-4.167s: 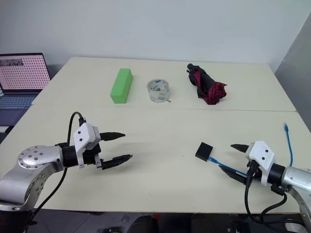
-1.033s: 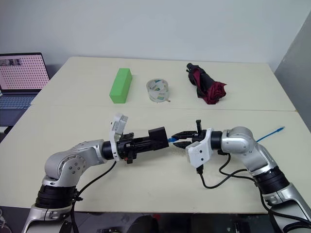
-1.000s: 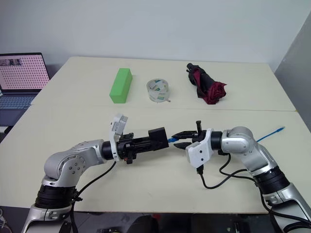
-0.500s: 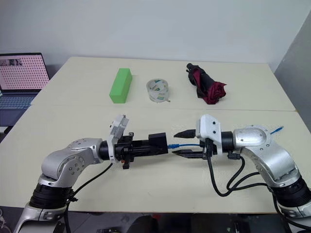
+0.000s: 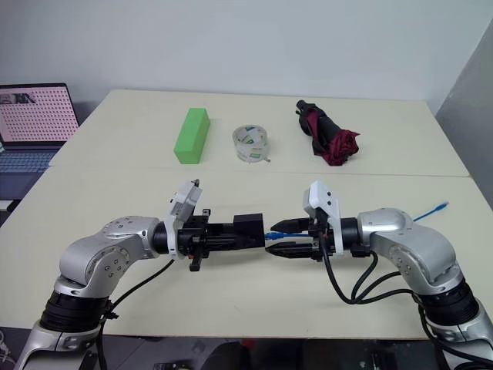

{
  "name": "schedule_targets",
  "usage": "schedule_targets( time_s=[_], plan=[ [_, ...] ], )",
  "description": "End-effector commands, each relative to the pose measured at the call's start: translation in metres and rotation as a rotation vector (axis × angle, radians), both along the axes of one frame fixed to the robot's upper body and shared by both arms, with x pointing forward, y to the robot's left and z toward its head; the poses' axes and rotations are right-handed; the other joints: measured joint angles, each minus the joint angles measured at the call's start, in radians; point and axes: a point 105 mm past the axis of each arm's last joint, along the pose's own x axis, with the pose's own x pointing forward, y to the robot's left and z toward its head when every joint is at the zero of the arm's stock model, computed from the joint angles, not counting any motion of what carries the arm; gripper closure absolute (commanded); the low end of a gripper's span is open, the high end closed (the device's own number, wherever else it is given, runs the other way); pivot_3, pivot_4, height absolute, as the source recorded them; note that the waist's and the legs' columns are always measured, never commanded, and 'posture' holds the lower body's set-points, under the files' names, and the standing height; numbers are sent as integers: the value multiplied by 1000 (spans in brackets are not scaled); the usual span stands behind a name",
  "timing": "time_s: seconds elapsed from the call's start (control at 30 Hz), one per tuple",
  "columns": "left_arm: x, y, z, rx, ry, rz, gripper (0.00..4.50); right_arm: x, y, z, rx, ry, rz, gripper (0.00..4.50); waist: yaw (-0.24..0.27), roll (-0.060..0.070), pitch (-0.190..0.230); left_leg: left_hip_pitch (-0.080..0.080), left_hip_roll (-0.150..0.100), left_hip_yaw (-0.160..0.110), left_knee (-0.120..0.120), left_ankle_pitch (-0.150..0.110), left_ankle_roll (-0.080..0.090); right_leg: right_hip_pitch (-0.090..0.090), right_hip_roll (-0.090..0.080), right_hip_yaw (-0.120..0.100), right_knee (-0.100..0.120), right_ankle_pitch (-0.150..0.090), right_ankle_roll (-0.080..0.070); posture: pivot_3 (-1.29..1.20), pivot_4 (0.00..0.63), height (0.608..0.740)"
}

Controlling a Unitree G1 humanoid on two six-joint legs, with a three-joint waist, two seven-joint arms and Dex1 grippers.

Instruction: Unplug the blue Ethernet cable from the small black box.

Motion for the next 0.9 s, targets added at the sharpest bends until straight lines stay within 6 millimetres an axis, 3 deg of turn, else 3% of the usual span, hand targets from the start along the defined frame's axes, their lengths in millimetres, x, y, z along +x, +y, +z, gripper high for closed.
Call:
schedule_targets(
  time_s=[0.03, 0.1, 0.2, 0.47, 0.9],
  plan=[
    [-4, -3, 8, -1, -52, -23, 3732, 0, 2, 11, 29, -29, 13, 2068, 0, 0, 0, 0, 0, 0, 0, 0, 0, 0, 0, 0, 0, 0, 0, 0, 150, 740],
    [-5, -3, 8, 0, -53, -24, 3732, 1, 3, 10, 28, -30, 15, 2068, 0, 0, 0, 0, 0, 0, 0, 0, 0, 0, 0, 0, 0, 0, 0, 0, 150, 740],
    [-6, -3, 7, 0, -53, -28, 3732, 1, 4, 9, 22, -31, 19, 2545, 0, 0, 0, 0, 0, 0, 0, 0, 0, 0, 0, 0, 0, 0, 0, 0, 150, 740],
    [-7, -4, 7, 1, -56, -36, 3732, 2, 3, 6, -9, -46, 36, 4362, 0, 0, 0, 0, 0, 0, 0, 0, 0, 0, 0, 0, 0, 0, 0, 0, 150, 740],
    [-11, -4, 7, 1, -64, -63, 3732, 3, 3, 8, -36, -45, 88, 4471, 0, 0, 0, 0, 0, 0, 0, 0, 0, 0, 0, 0, 0, 0, 0, 0, 150, 740]
  ],
)
